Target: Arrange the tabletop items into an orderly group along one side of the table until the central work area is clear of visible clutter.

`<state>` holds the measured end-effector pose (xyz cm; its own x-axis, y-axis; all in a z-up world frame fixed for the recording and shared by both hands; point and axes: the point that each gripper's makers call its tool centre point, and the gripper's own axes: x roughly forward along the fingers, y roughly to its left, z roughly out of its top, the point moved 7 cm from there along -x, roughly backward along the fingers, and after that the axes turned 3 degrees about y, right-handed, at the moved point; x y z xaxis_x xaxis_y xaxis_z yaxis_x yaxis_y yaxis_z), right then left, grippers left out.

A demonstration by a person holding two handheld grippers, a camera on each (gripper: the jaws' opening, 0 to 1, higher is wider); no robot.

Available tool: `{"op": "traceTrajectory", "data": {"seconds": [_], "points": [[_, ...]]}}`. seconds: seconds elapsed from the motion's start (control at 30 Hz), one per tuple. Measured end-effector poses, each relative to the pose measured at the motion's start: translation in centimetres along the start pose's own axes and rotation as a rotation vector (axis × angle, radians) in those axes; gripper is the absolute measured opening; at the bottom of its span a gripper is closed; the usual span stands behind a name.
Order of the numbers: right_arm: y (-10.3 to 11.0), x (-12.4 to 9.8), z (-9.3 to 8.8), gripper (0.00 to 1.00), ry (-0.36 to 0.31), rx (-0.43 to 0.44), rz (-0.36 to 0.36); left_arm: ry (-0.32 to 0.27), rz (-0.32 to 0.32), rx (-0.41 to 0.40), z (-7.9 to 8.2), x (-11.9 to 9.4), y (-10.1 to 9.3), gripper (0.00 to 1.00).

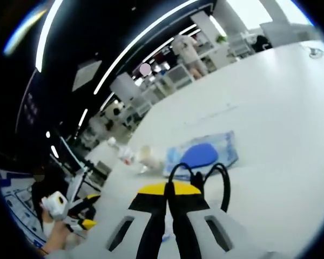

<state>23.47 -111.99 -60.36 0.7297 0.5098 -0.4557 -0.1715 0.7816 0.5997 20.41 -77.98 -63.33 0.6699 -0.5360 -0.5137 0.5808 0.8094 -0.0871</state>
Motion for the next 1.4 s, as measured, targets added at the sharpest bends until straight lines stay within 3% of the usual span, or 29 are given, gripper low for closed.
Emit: {"op": "traceTrajectory", "data": {"seconds": [0.97, 1.4], "points": [[-4.9, 0.1, 0.0, 0.0, 0.041, 0.042, -0.086, 0.03, 0.026, 0.012, -0.5, 0.0, 0.4, 0.85], [-8.2, -0.2, 0.0, 0.0, 0.057, 0.037, -0.171, 0.011, 0.037, 0.009, -0.3, -0.3, 0.3, 0.83]]}}
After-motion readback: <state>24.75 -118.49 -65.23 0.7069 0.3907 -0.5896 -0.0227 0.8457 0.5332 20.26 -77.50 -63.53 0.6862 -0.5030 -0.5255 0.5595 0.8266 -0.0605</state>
